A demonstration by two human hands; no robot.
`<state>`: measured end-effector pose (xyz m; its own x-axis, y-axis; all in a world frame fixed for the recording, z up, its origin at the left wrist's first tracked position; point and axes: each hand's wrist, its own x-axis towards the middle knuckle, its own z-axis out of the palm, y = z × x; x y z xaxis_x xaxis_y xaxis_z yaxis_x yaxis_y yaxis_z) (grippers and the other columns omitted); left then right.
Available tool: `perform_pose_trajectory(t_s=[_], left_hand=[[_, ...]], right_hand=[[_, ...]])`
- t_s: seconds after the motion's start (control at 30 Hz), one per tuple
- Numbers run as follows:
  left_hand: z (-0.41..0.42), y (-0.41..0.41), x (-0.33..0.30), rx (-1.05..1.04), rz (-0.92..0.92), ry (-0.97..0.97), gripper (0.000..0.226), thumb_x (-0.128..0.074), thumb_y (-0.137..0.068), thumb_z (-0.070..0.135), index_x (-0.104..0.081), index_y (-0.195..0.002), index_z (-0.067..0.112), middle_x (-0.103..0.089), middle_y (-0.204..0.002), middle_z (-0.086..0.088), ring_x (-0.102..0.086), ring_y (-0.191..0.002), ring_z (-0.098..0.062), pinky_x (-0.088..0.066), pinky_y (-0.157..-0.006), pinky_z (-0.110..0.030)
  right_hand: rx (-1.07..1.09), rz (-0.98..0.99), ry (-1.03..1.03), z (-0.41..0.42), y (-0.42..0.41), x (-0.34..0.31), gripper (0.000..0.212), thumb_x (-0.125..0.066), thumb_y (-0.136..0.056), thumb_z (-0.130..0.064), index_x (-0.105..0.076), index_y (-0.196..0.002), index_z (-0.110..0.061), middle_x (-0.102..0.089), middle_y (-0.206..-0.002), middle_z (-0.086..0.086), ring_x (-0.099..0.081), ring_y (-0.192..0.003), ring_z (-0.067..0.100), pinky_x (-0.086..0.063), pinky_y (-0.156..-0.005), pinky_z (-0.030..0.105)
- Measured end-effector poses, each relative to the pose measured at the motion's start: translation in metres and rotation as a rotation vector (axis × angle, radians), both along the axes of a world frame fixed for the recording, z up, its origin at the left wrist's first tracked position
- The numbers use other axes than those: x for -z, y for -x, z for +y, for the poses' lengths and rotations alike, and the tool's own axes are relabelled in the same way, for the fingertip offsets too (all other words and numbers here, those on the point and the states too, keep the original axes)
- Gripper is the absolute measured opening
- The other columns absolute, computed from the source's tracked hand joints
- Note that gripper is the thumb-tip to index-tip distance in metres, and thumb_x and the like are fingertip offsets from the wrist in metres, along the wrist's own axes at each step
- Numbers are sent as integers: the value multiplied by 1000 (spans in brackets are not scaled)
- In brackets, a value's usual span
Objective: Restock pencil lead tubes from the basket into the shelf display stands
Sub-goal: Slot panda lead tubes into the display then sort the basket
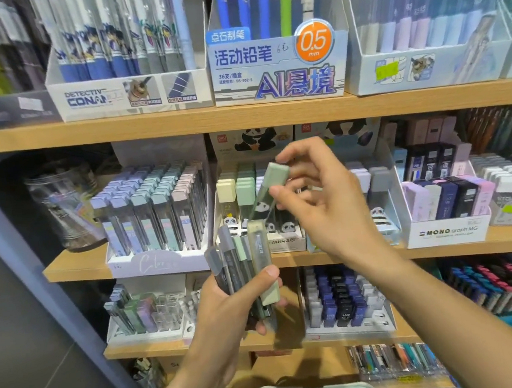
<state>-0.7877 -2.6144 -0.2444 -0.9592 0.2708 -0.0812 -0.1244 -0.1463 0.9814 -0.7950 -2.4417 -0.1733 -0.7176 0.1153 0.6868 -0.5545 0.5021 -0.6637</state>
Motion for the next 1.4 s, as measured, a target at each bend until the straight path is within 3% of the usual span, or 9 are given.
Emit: perform_pose_trajectory(t_s=[0.17,0.3,0.43,0.6,0.67,0.83,1.0,1.17,1.4], left_hand=[[-8,2,0,-54,8,-6,27,-83,-84,23,-69,-103,8,-77,-82,-15,-74,-73,-32,-41,-43,-27],[-12,4,2,-83,16,-9,29,-83,-84,22,-69,-106,9,-78,-85,-17,-74,-71,-31,-39,-41,-26],[-13,4,2,-102,10,-25,36,-85,-82,21,-68,-113,14,-78,-88,-17,-72,-70,-32,-38,-37,-25],[-13,2,-1,-122,9,-30,32,-84,-82,19,-69,-110,21,-79,-86,-12,-73,-67,-28,-37,-36,-24],[-14,2,-3,-134,9,-31,31,-85,-82,18,-69,-108,22,-79,-85,-10,-74,-68,-29,-35,-36,-23],[-16,1,-3,-143,22,-25,32,-85,-81,17,-69,-108,20,-78,-79,-7,-74,-64,-26,-34,-35,-23],[-15,0,-2,-140,43,-18,38,-87,-77,20,-70,-110,14,-79,-85,-15,-76,-68,-30,-34,-34,-23],[-13,-3,-2,-122,62,-18,38,-87,-77,18,-69,-109,11,-78,-83,-18,-75,-66,-30,-33,-33,-23],[-14,-1,-4,-70,24,-36,39,-86,-78,20,-69,-112,9,-78,-87,-16,-74,-66,-31,-32,-33,-22]], right_hand=[[51,48,-246,-15,21,12,28,-72,-93,-12,-58,-115,-21,-61,-81,-4,-64,-74,13,-57,-68,38],[84,72,-337,-15,32,11,29,-73,-92,-12,-60,-116,-22,-61,-79,-3,-63,-73,13,-55,-69,38],[71,60,-323,-13,35,8,29,-74,-90,-12,-63,-115,-23,-60,-76,-6,-59,-69,8,-49,-68,24],[81,42,-375,-14,36,11,29,-76,-89,-16,-64,-114,-24,-56,-65,-28,-53,-60,2,-57,-79,40],[105,73,-429,-16,35,14,29,-75,-90,-15,-63,-115,-23,-52,-66,-27,-49,-59,-3,-57,-77,41],[224,129,-543,-17,30,14,29,-76,-90,-19,-66,-117,-22,-50,-110,-5,-54,-77,11,-51,-60,36],[264,79,-606,-13,32,10,32,-76,-90,-21,-67,-120,-22,-49,-110,-2,-55,-76,19,-51,-57,37],[266,29,-679,-12,32,12,36,-76,-89,-19,-68,-124,-20,-48,-108,0,-47,-79,14,-39,-57,29],[77,158,-728,-7,-22,38,35,-69,-90,-3,-64,-121,-18,-54,-131,1,-60,-101,19,-56,-70,39]])
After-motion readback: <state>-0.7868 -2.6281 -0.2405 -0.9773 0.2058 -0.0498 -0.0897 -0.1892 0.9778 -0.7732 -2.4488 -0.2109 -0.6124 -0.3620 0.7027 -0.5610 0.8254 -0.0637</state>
